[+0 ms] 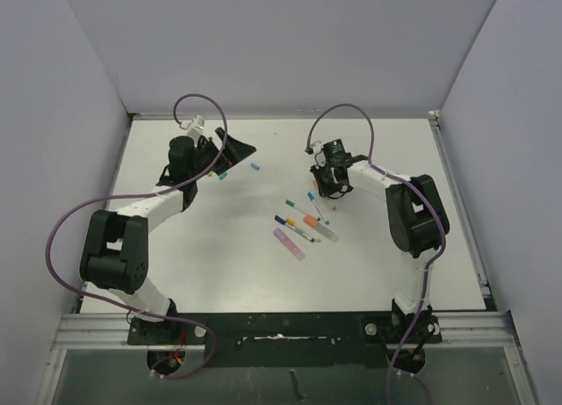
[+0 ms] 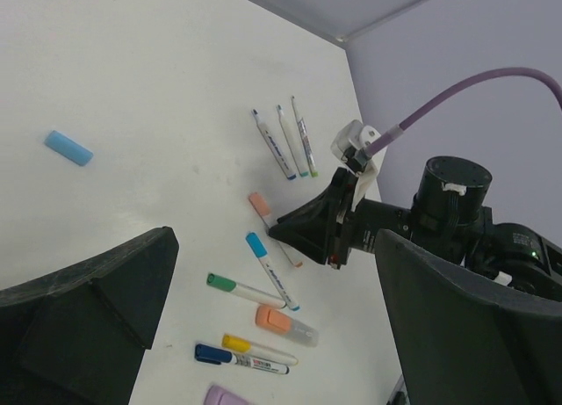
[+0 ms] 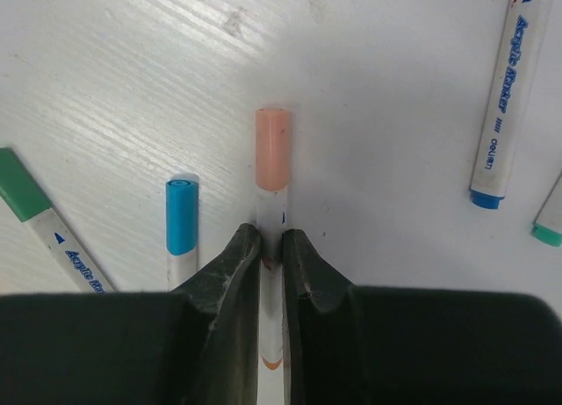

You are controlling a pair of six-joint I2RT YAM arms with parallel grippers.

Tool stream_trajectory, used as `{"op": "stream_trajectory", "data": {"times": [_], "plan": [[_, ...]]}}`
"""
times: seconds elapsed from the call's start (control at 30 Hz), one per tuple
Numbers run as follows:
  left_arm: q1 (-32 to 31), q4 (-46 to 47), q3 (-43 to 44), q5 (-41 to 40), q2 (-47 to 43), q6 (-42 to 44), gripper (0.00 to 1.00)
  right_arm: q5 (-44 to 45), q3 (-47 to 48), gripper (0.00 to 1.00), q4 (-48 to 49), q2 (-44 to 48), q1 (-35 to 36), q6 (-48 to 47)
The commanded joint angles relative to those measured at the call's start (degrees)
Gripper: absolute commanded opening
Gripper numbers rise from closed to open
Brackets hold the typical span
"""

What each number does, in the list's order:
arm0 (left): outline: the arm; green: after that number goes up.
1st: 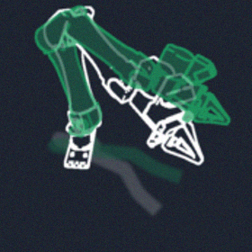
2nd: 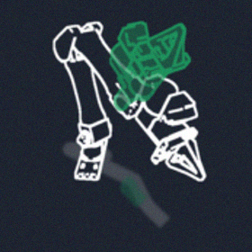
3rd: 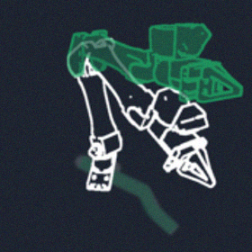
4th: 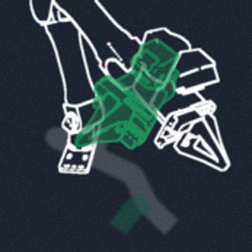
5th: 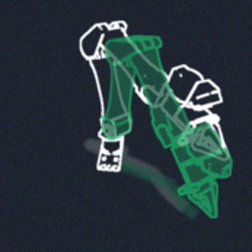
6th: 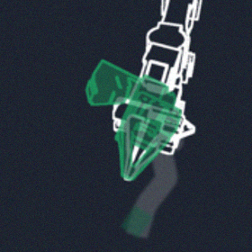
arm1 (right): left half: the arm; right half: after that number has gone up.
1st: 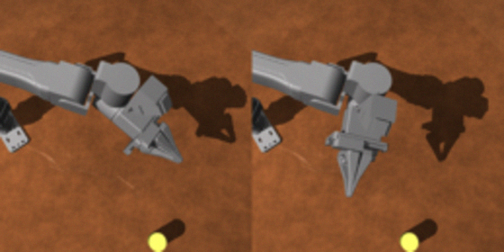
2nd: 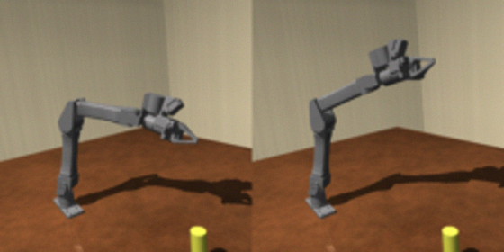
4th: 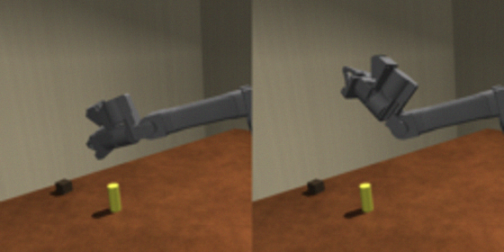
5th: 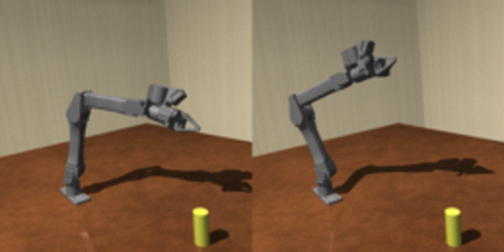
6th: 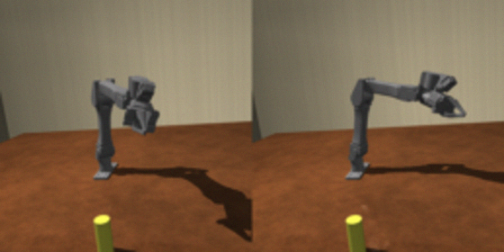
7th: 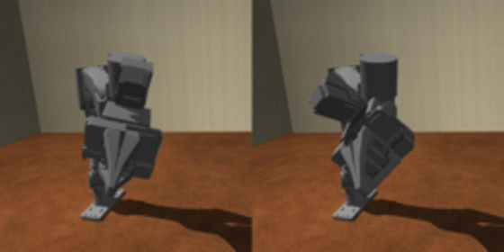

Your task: Open the pen caps

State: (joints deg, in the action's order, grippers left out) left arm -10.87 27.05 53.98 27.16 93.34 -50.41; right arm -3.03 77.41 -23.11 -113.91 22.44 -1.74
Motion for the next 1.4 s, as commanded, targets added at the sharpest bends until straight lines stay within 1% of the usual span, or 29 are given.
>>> {"op": "stream_trajectory", "data": {"times": [0.0, 0.17, 0.37, 0.63, 0.8, 0.9, 1.03, 1.13, 1.27, 1.37], "plan": [[-5.3, 1.6, 1.9, -1.5, 0.2, -0.8, 0.97, -1.0, 0.9, 0.0, 5.8, 6.9, 0.3, -0.9], [-9.2, 4.1, 3.6, -1.8, 5.0, -4.3, 0.98, -8.7, 1.9, 0.0, 9.2, 10.7, 1.1, 2.2], [-9.9, 8.5, 4.7, 0.1, 9.4, -8.7, 0.96, -16.0, 1.3, 0.0, 12.9, 13.0, 2.1, 6.1], [-10.4, 12.2, 6.1, 0.6, 12.0, -10.6, 0.94, -21.7, 0.6, 0.0, 15.4, 13.5, 3.5, 9.0], [-11.0, 14.6, 6.8, 0.7, 13.1, -11.7, 0.9, -23.6, 0.1, 0.0, 16.9, 13.4, 4.9, 10.3], [-11.1, 15.4, 6.9, 0.8, 13.4, -11.9, 0.85, -24.0, 0.4, 0.0, 16.9, 12.9, 5.6, 10.5], [-11.3, 16.1, 6.6, 0.9, 13.5, -11.9, 0.76, -24.0, 0.6, 0.0, 17.0, 12.4, 6.4, 10.5], [-11.4, 16.8, 6.4, 1.0, 13.6, -12.2, 0.67, -24.0, 0.7, 0.0, 17.2, 12.3, 6.8, 10.8], [-11.4, 17.8, 6.1, 1.3, 13.6, -12.4, 0.53, -24.0, 0.9, 0.0, 17.2, 12.1, 7.2, 10.8], [-11.6, 18.0, 6.1, 1.5, 13.6, -12.6, 0.45, -24.0, 0.9, 0.0, 17.1, 12.0, 7.4, 10.8]]}}
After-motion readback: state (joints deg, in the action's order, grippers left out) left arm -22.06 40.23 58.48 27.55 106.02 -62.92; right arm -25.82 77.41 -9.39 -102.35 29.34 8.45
